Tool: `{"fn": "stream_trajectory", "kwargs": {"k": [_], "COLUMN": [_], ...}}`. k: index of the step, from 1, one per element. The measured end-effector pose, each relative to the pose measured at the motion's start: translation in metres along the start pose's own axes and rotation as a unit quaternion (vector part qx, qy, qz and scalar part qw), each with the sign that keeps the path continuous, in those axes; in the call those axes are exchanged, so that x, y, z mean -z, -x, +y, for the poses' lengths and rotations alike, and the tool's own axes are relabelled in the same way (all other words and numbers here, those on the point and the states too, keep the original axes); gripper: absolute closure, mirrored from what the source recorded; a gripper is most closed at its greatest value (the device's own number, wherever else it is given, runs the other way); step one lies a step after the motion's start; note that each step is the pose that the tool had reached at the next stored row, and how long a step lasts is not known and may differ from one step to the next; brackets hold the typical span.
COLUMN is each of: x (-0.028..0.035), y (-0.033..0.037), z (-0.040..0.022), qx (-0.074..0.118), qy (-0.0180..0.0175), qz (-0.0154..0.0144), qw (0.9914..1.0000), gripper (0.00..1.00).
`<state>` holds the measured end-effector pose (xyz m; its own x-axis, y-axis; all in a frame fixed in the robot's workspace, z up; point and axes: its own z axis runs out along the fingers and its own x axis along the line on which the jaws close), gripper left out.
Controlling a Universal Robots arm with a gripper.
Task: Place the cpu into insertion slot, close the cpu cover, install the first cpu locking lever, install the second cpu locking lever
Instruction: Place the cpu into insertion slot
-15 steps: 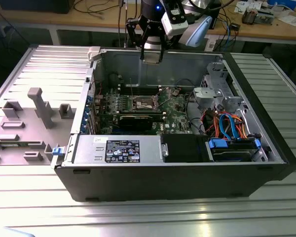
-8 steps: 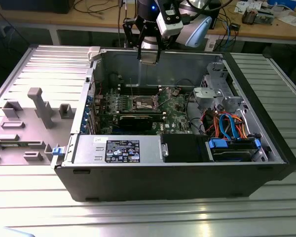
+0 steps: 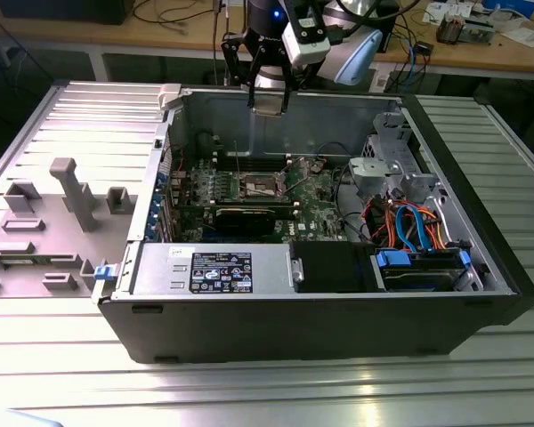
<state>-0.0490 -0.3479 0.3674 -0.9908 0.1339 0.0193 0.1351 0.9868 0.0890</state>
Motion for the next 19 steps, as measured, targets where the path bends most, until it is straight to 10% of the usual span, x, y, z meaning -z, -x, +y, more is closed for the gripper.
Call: {"fn": "stream_trajectory", "kwargs": {"k": [19], "x": [-0.0007], "y": [-0.0064], "z": [-0.0009], "qx": [-0.022], "qy": [0.0004], "qz": [-0.0020], "qw": [0.99976], "gripper": [0.46]}}
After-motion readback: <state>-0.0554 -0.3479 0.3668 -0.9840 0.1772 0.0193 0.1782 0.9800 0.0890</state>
